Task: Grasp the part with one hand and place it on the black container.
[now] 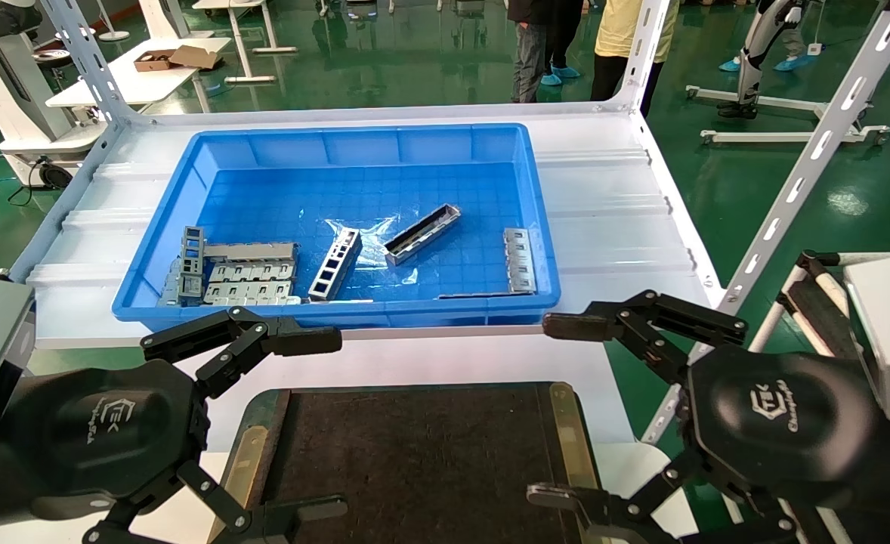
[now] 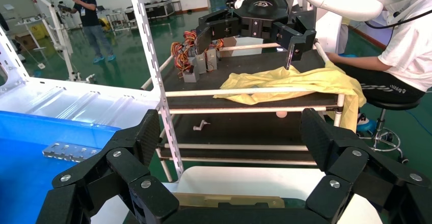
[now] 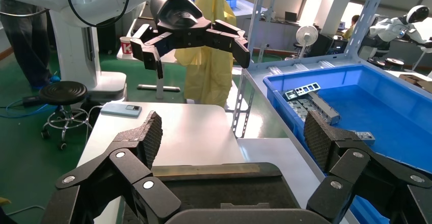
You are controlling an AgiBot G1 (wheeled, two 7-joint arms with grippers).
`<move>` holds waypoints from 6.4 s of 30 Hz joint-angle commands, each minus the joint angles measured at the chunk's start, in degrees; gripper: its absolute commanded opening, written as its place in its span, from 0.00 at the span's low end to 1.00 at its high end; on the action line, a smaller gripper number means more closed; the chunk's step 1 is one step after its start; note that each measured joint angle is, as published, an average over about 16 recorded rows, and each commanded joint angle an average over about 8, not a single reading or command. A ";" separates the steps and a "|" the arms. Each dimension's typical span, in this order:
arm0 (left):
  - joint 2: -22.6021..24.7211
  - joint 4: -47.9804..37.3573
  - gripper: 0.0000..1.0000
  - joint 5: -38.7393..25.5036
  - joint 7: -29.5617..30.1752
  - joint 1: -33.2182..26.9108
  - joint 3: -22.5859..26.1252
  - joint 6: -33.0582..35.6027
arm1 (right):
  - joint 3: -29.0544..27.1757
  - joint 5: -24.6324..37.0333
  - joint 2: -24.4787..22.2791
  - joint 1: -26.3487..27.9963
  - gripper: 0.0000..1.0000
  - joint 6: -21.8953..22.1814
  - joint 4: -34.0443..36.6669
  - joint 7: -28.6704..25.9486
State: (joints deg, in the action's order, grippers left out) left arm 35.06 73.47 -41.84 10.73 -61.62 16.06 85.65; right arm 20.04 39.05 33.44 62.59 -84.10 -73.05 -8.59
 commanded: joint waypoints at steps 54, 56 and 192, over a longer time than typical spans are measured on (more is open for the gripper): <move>11.35 -7.40 1.00 -23.06 -0.05 -13.00 6.94 -18.31 | 0.04 -0.02 0.00 0.03 1.00 -0.01 0.03 0.02; 13.69 -10.43 1.00 -25.87 -0.31 -15.04 8.13 -20.33 | 0.04 -0.02 0.00 0.03 1.00 -0.01 0.03 0.02; 19.85 -9.06 0.00 -34.02 16.05 8.43 26.77 -52.13 | 0.17 -0.10 -0.05 0.06 0.00 0.04 0.03 0.09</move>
State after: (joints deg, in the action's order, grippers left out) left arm 55.38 63.64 -75.66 26.67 -53.87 42.84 34.02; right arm 20.21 38.95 33.39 62.65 -84.06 -73.01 -8.50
